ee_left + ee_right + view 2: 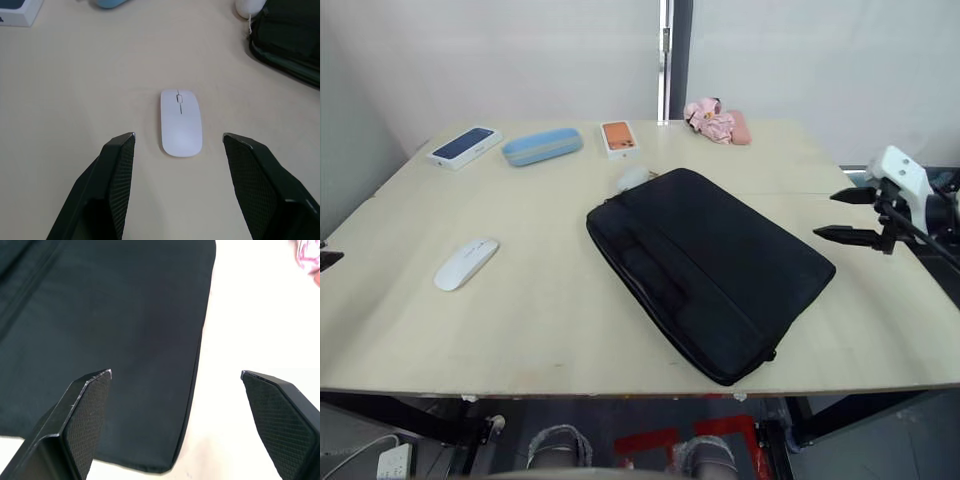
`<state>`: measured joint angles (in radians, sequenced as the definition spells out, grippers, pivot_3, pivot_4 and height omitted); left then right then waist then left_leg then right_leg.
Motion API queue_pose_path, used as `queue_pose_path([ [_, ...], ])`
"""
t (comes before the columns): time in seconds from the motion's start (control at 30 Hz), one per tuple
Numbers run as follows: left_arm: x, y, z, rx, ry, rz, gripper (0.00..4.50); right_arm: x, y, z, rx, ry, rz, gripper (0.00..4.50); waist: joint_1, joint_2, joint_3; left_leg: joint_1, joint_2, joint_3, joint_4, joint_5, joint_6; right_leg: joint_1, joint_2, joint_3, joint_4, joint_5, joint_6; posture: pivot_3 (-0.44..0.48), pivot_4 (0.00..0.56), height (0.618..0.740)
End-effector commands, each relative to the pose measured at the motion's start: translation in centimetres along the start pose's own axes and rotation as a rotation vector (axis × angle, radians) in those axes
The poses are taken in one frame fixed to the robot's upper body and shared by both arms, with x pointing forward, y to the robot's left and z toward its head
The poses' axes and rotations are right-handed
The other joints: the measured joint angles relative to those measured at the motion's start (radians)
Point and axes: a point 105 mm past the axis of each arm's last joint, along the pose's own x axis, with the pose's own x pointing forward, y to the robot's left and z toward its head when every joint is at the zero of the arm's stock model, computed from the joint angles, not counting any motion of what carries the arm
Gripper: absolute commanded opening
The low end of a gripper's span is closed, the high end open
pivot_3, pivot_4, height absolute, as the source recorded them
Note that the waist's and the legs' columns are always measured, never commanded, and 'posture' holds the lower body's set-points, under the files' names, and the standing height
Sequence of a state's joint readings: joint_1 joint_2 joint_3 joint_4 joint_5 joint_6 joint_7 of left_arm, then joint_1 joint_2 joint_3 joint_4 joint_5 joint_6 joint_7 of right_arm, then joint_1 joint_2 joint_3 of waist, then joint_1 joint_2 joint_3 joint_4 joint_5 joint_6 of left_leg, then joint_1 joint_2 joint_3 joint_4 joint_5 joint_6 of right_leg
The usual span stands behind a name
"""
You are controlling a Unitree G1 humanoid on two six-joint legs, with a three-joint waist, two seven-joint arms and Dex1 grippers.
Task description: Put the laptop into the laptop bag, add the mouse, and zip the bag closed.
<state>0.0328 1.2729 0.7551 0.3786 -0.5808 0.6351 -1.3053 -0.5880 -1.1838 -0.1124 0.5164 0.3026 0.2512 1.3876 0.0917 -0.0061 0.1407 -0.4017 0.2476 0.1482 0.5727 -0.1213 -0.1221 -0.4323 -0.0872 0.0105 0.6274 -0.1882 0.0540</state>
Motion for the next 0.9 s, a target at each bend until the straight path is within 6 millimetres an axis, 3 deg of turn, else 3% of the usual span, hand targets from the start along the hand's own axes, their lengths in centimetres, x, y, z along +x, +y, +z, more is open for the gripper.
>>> queue_pose_path([
  [0.03, 0.0, 0.1, 0.6, 0.032, -0.006, 0.002, 2.95, -1.0, -0.6, 1.1, -0.045, -0.027, -0.019, 4.34, 0.0, 0.0, 0.0, 0.0, 0.0, 0.0, 0.0, 0.0, 0.0, 0.0, 0.0, 0.0, 0.0, 0.0, 0.0, 0.0, 0.15, 0.74],
  [0.37, 0.5, 0.5, 0.7, 0.044, 0.005, -0.004, 2.95, -0.3, 0.2, 0.4, -0.084, -0.022, -0.001, 4.34, 0.001, 0.0, 0.0, 0.0, 0.0, 0.0, 0.003, 0.0, 0.001, 0.0, 0.0, 0.0, 0.002, 0.0, -0.001, 0.0, 0.15, 0.74],
  [0.47, 0.4, 0.6, 0.6, 0.046, 0.002, 0.003, 2.95, 0.1, 0.4, 1.2, -0.099, -0.061, 0.007, 4.34, 0.001, 0.0, 0.0, 0.0, 0.0, 0.0, 0.003, 0.0, 0.001, 0.0, 0.0, 0.0, 0.002, 0.0, -0.001, 0.0, 0.15, 0.74],
  [0.57, 0.2, 0.7, 0.6, 0.046, -0.004, 0.019, 2.95, 0.8, 0.9, 3.1, -0.128, -0.146, 0.02, 4.34, -0.003, -0.001, 0.0, 0.0, 0.0, 0.0, 0.003, 0.0, 0.001, 0.0, 0.0, 0.0, 0.003, 0.0, -0.001, 0.0, 0.15, 0.74],
  [0.77, 0.4, 0.9, 0.1, 0.039, -0.038, 0.049, 2.95, 3.1, 3.6, 9.1, -0.108, -0.419, 0.123, 4.34, -0.006, 0.0, 0.0, 0.001, 0.0, 0.0, 0.003, 0.0, 0.001, -0.001, 0.0, 0.001, 0.005, 0.0, -0.001, 0.0, 0.15, 0.74],
  [0.9, 0.4, 0.6, -0.9, 0.013, -0.056, 0.068, 2.95, 4.9, 8.4, 13.1, -0.076, -0.581, 0.329, 4.34, 0.0, -0.001, 0.0, 0.0, 0.001, 0.0, 0.003, 0.0, 0.001, -0.001, 0.0, 0.001, 0.004, 0.0, -0.001, 0.0, 0.15, 0.74],
])
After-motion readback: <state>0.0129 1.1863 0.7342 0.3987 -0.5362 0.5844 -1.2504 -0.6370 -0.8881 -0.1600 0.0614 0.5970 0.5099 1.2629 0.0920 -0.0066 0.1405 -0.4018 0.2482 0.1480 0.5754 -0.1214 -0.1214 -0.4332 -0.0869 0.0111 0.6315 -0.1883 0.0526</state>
